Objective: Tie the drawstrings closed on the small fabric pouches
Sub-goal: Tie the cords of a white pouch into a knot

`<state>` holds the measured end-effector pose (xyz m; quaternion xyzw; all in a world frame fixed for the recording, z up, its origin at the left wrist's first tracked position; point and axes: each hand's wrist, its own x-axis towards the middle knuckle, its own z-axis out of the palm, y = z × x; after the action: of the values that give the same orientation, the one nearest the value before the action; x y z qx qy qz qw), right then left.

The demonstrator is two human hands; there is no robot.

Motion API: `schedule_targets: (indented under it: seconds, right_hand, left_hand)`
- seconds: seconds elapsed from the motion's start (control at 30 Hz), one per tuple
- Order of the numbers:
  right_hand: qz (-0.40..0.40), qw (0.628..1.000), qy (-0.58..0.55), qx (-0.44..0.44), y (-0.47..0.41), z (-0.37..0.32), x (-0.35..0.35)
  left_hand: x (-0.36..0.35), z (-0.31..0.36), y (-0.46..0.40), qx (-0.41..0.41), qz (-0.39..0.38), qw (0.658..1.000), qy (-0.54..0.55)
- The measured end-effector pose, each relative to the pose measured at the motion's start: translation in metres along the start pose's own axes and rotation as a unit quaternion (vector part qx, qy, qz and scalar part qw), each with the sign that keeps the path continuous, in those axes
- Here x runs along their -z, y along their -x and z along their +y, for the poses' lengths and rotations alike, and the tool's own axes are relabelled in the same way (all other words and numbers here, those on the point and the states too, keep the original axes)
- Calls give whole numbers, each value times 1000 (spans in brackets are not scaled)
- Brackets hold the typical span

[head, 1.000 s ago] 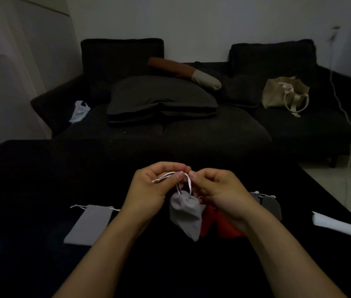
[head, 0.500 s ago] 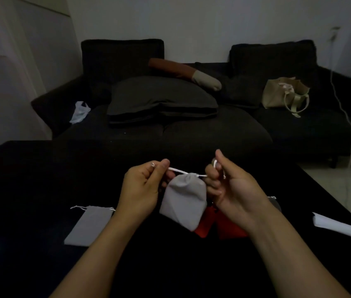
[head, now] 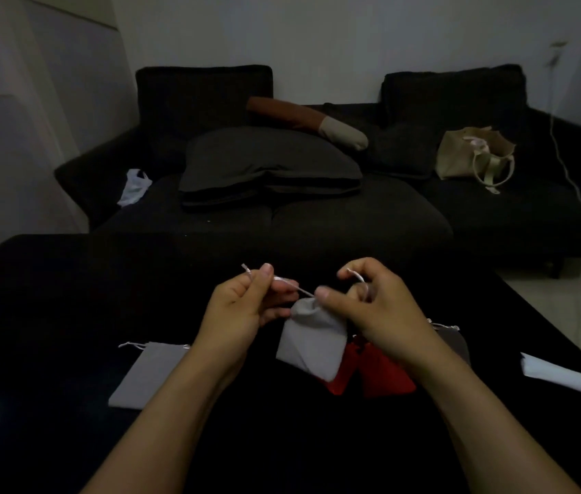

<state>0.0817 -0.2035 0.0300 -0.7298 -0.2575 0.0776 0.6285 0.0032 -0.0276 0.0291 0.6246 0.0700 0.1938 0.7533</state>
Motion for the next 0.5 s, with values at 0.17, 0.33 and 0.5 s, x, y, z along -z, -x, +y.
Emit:
schedule_targets:
  seconds: [0.17, 0.33, 0.5]
  right_hand:
    - [0, 963, 264, 50, 3, 2, -6]
    - [-16, 961, 274, 26, 4, 5, -6]
    - [-45, 964, 255, 51, 4, 2, -5]
  left_hand:
    - [-2, -2, -1, 48, 2, 999, 9]
    - [1, -8, 1, -2, 74, 965, -251]
    - [2, -6, 3, -187, -172, 887, -385]
